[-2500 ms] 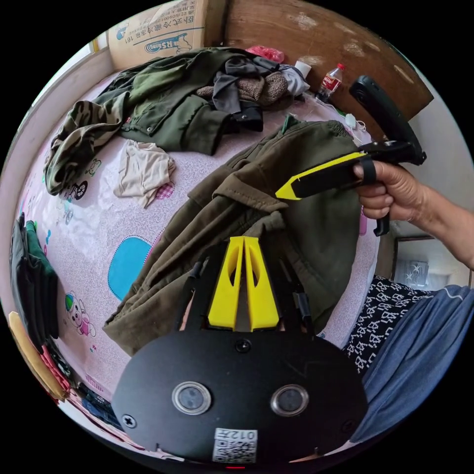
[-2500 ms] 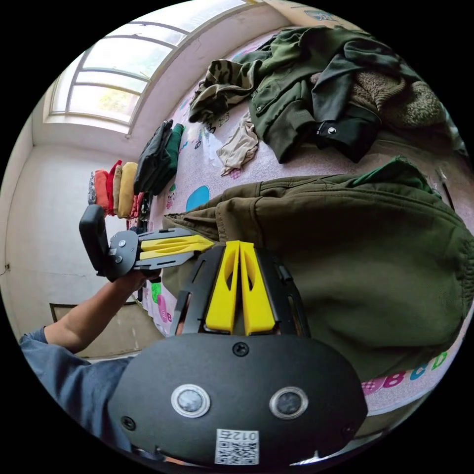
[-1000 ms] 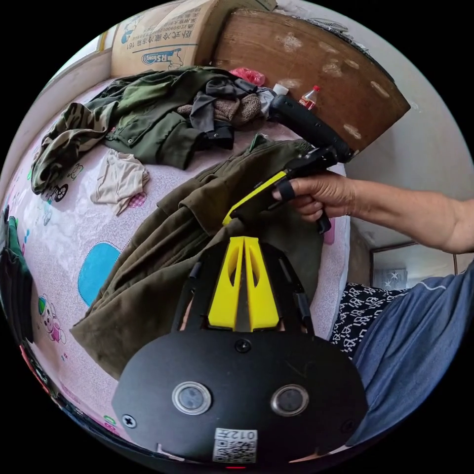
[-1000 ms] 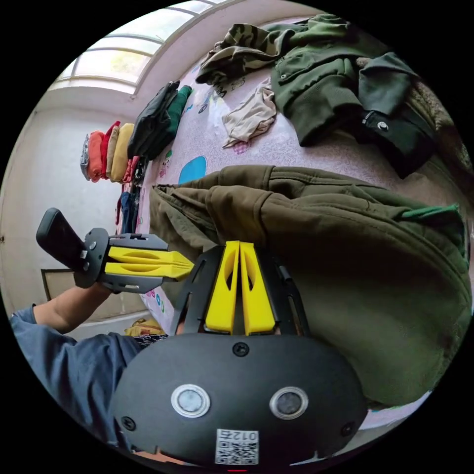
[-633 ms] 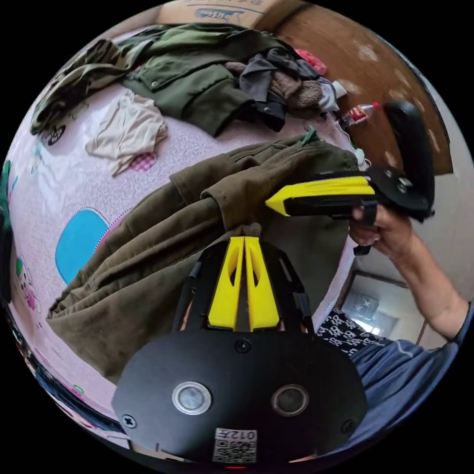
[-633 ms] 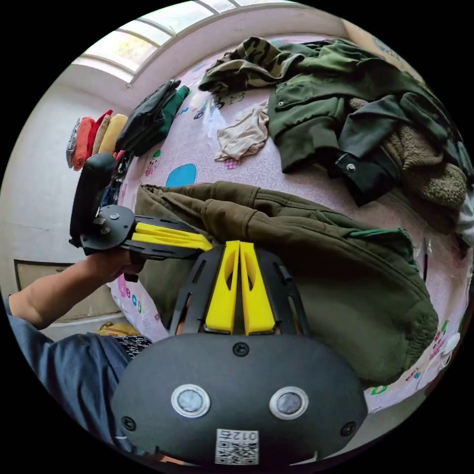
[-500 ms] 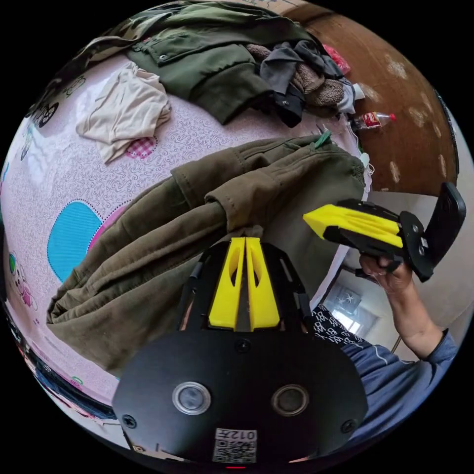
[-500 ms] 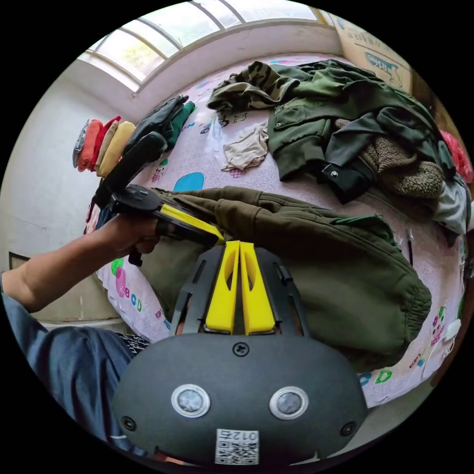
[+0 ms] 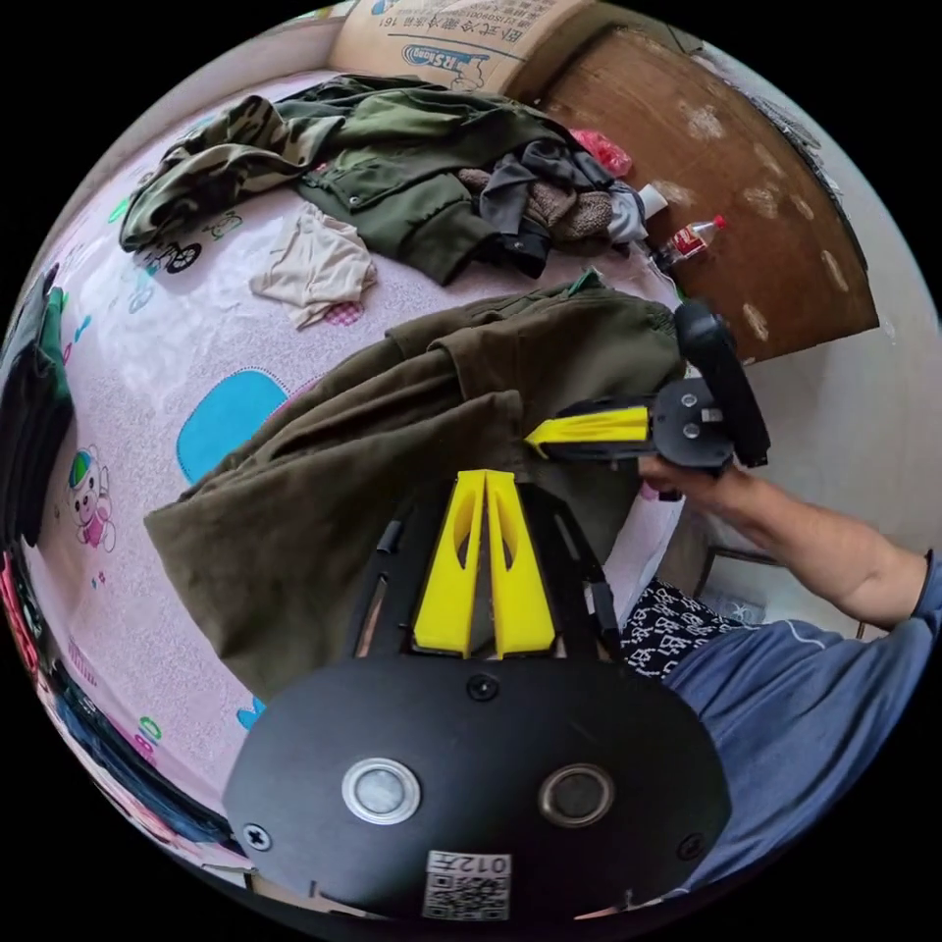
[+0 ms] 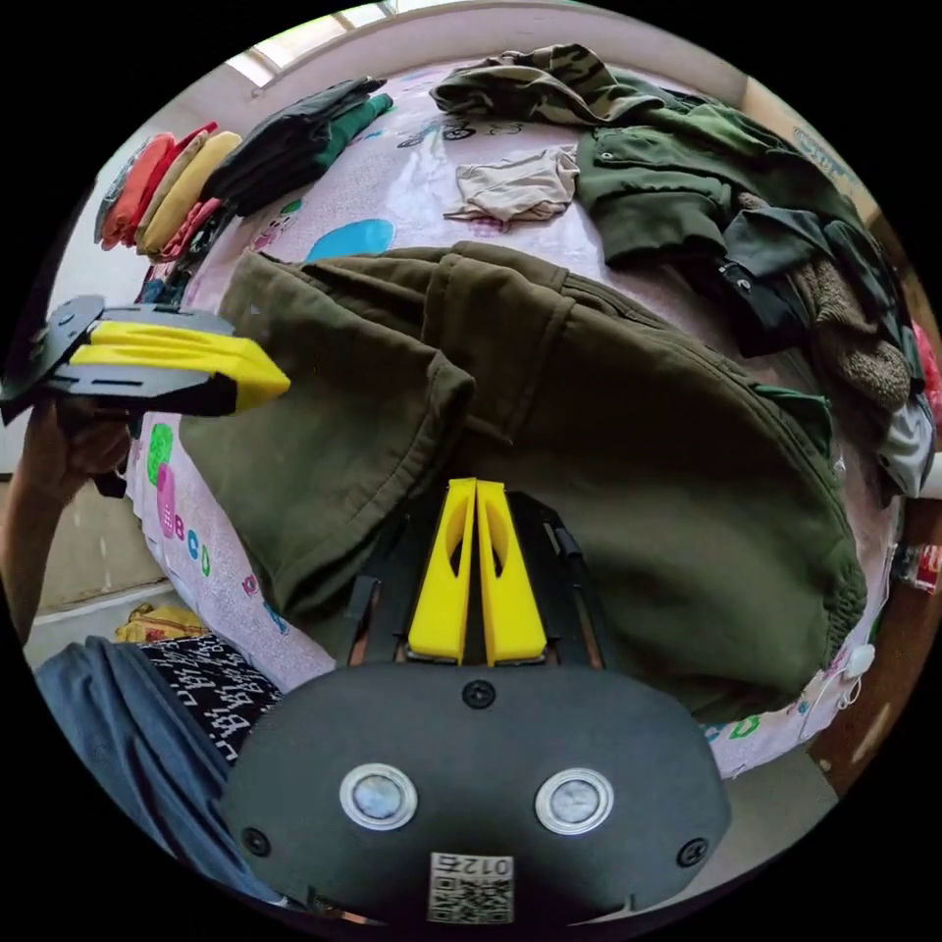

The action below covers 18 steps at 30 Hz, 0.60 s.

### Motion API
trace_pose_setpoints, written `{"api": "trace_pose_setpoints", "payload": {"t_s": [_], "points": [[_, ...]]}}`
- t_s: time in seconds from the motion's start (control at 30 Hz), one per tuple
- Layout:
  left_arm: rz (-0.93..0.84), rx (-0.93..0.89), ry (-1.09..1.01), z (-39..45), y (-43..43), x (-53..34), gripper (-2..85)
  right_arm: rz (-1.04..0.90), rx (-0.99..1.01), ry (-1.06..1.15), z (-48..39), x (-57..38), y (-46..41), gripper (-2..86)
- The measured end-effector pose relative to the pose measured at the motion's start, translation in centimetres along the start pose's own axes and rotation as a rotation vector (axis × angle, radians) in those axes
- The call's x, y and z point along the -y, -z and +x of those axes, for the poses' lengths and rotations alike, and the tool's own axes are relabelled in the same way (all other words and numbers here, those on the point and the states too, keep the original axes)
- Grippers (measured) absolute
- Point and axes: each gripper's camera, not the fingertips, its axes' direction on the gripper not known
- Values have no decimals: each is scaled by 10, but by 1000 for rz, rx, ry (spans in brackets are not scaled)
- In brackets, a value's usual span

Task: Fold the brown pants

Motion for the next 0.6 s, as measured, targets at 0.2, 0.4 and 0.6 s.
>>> {"api": "trace_pose_setpoints", "payload": {"t_s": [0.2, 0.4, 0.6], "points": [[-102, 46, -6, 10, -23, -67, 1, 124, 204, 168, -53, -44, 57, -1], [-114, 123, -1, 16, -44, -93, 1, -70, 68, 314, -109, -54, 8, -2], [-135, 50, 21, 3, -36, -97, 2, -16, 255, 144, -66, -57, 33, -2]]}}
